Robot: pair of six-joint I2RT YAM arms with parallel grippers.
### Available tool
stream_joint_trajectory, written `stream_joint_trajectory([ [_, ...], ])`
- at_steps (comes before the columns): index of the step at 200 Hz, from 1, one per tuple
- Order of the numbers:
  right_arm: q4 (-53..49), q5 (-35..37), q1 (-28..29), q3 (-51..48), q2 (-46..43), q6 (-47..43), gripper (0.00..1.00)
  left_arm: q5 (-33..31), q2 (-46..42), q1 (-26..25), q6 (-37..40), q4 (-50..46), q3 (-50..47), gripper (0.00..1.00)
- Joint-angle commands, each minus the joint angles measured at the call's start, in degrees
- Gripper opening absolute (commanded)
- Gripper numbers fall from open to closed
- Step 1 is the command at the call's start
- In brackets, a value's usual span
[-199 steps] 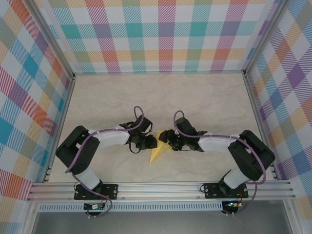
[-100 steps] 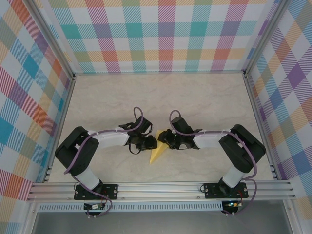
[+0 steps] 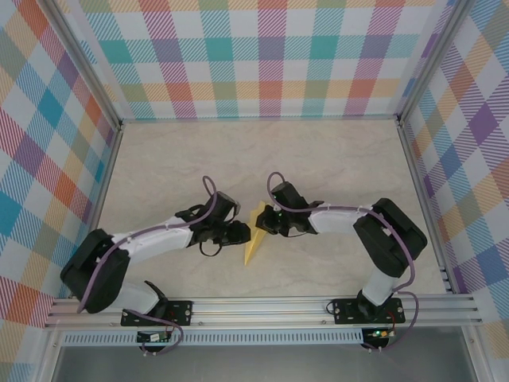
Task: Fold a paper plane with a square sheet of paper (pick it up from the middle)
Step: Turn over the paper at the center of the table.
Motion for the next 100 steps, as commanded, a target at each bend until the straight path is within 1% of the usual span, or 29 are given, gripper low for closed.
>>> stream_joint_trajectory([
  [1, -16.01, 4.04, 0.84, 7.25, -4.63, -8.80, 0.08, -6.06, -7.39, 0.95, -1.60, -4.79, -2.59, 0.37],
  [13, -25.93, 8.87, 1.82, 12.20, -5.84, -12.73, 0.09, -8.54, -11.90, 1.65, -2.23, -6.62, -4.01, 0.38],
  [29, -42.57, 18.78, 2.95, 20.69, -5.11, -15.27, 0.09, -11.64, -18.13, 3.03, -3.52, -8.75, -6.29, 0.41],
  [51, -65.08, 35.36, 5.47, 33.76, 0.54, -16.08, 0.09, -14.42, -26.35, 5.74, -5.72, -11.21, -9.68, 0.45],
  [67, -80.21, 45.89, 7.55, 43.21, 6.80, -12.49, 0.10, -16.17, -31.48, 7.26, -6.82, -13.32, -11.42, 0.48],
  [83, -90.93, 51.59, 8.76, 51.22, 14.06, -8.46, 0.10, -20.10, -35.42, 8.23, -8.19, -17.71, -11.73, 0.48],
  [100, -95.92, 52.92, 10.43, 58.07, 21.26, -6.21, 0.11, -24.32, -38.99, 9.26, -10.00, -22.39, -11.55, 0.50],
])
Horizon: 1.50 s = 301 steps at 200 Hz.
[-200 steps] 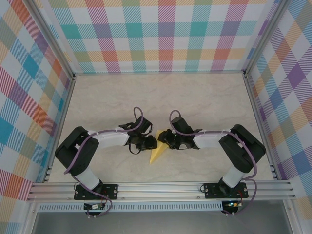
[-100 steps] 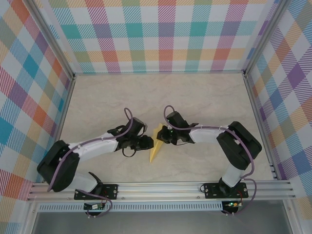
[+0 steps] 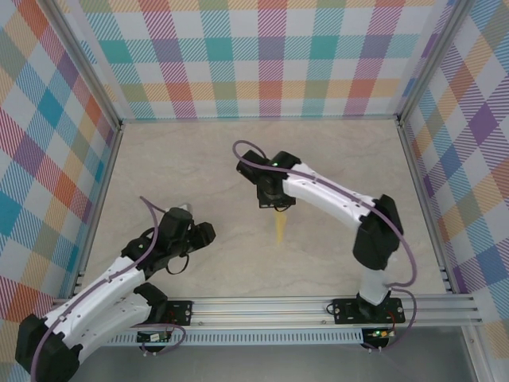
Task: Fold a paper plane with a square sheet of paper (pick it up from the middle)
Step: Turn over the paper at the center of the table.
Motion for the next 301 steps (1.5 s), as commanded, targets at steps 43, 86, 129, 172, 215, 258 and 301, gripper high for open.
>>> stream_joint_trajectory([
  [43, -28.13, 8.52, 7.40, 28.68, 30.18, 3.09, 0.19, -15.49, -13.15, 2.60, -6.46, -16.62, 0.38, 0.56],
  [86, -19.82, -4.72, 9.32, 37.70, 38.52, -1.39, 0.29, -15.93, -15.65, 2.78, -7.36, -18.59, 0.25, 0.58],
  [129, -3.60, -14.04, 9.72, 27.04, 28.19, -5.99, 0.63, -14.60, -13.97, 2.78, -7.32, -17.04, -0.21, 0.59],
  [172, 10.35, -18.56, 9.41, 11.11, 12.30, -8.63, 0.81, -11.21, -11.06, 2.87, -6.05, -14.10, -0.37, 0.60],
  [215, 34.94, -32.03, 4.62, -17.08, -5.46, -5.73, 0.59, -5.39, -6.38, 2.87, -4.70, -8.91, -0.93, 0.62],
  [258, 52.09, -43.81, 0.98, -34.39, -12.42, -3.25, 0.27, 2.39, 0.35, 2.87, -2.71, -1.74, -0.98, 0.63],
  [301, 57.75, -47.93, -0.19, -39.58, -11.66, -3.50, 0.21, 9.45, 9.65, 2.89, -1.37, 4.69, 0.74, 0.66],
])
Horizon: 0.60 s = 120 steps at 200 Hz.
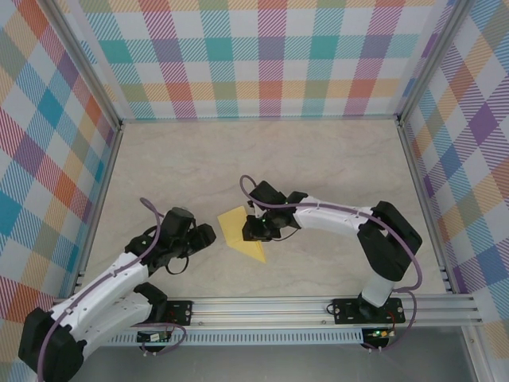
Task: Fold a paper plane with a square sheet of paper (pick it up from the middle)
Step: Turn over the paper at the center of the table, then fold the wing for the fifth time at the center of the table.
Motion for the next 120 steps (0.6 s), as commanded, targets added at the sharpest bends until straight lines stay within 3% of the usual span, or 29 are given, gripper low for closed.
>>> stream_joint_trajectory([
  [1, 8.12, -5.69, -0.63, -1.56, -0.44, -0.01, 0.21, 5.56, 3.63, 0.98, 1.84, 4.98, 1.22, 0.66],
  [120, 24.02, -12.50, -9.17, -12.40, 7.39, 3.91, 0.21, 12.15, 21.29, 1.04, 3.15, 11.36, 6.97, 0.70],
])
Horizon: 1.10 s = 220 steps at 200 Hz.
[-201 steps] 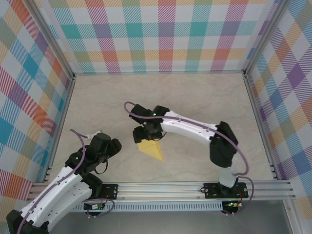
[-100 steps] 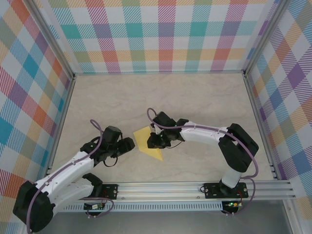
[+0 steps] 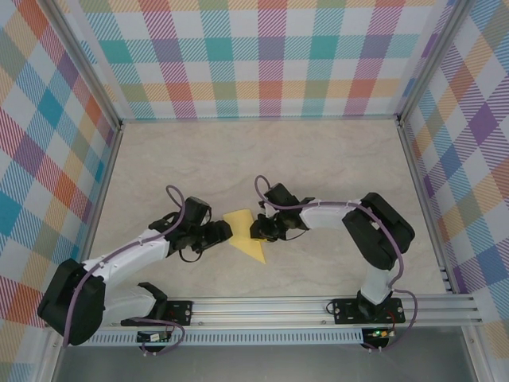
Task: Fold a paper plane with a square sheet of paper (pick it up from the middle)
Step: Fold the wing for the fifth time at the center of the table.
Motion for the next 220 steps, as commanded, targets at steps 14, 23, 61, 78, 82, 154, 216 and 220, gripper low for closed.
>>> stream_joint_trajectory([
  [14, 7.74, -4.03, -1.69, -3.31, 2.48, 2.48, 0.21, 2.70, 4.83, 1.14, 1.11, 2.58, 3.54, 0.71],
  [23, 9.50, -4.82, -2.16, -4.39, 2.84, 3.09, 0.21, 3.19, 5.95, 1.31, 1.01, 2.60, 3.93, 0.72],
  [61, 12.97, -5.42, -3.25, -7.62, 3.51, 4.84, 0.22, 5.44, 10.15, 2.00, -0.34, 7.18, 4.97, 0.72],
  [78, 13.80, -5.54, -3.42, -8.36, 3.81, 5.17, 0.22, 5.88, 11.82, 2.24, -0.70, 8.22, 5.31, 0.71],
  [82, 14.03, -5.53, -3.50, -8.47, 3.81, 5.24, 0.22, 6.03, 12.24, 2.28, -0.85, 8.49, 5.36, 0.71],
  [154, 13.65, -4.92, -3.69, -9.18, 4.17, 5.19, 0.22, 9.01, 18.13, 3.26, -1.40, 12.51, 7.72, 0.68],
  [216, 13.40, -4.41, -3.78, -9.57, 3.87, 5.32, 0.22, 13.10, 20.47, 4.09, -2.52, 16.80, 7.10, 0.61],
  [220, 13.36, -4.36, -3.80, -9.58, 3.90, 5.34, 0.22, 13.53, 20.56, 4.19, -2.71, 17.45, 6.93, 0.61],
])
